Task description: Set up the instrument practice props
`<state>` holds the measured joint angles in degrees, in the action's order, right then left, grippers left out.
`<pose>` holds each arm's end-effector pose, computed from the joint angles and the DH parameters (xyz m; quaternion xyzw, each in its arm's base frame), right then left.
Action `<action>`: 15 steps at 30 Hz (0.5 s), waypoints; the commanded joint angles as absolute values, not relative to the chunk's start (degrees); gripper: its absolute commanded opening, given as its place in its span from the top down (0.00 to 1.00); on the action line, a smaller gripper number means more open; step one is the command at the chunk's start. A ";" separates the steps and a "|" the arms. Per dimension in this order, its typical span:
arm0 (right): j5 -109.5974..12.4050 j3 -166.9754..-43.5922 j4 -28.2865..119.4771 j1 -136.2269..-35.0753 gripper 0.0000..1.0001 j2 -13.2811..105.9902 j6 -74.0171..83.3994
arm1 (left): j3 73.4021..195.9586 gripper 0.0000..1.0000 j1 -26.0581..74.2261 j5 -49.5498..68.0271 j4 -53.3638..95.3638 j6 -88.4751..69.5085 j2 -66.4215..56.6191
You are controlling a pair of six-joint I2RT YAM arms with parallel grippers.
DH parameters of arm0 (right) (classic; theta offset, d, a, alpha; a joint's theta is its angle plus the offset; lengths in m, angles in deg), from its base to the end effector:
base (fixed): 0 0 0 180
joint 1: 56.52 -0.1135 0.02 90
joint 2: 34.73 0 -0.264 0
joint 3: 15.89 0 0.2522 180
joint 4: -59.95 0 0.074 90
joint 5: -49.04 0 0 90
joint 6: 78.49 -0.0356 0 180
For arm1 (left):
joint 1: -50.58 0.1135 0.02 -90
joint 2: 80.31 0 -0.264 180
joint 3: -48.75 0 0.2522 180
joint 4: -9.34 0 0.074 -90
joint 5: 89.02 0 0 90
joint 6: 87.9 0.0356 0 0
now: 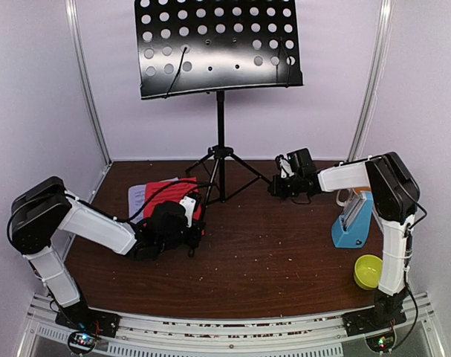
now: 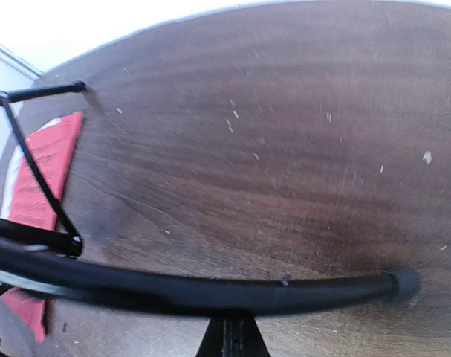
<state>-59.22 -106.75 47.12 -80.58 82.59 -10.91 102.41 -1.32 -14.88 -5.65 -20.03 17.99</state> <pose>0.4067 0.1938 0.1674 -0.0807 0.8912 0.2986 0.3319 0.2123 -0.2550 0.1440 0.1529 0.8453 -0.2045 0.4693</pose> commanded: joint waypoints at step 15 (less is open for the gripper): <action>-62.55 -96.72 52.46 -80.91 0.55 71.13 -12.39 | 99.55 1.00 -5.43 -2.79 5.38 -16.76 15.80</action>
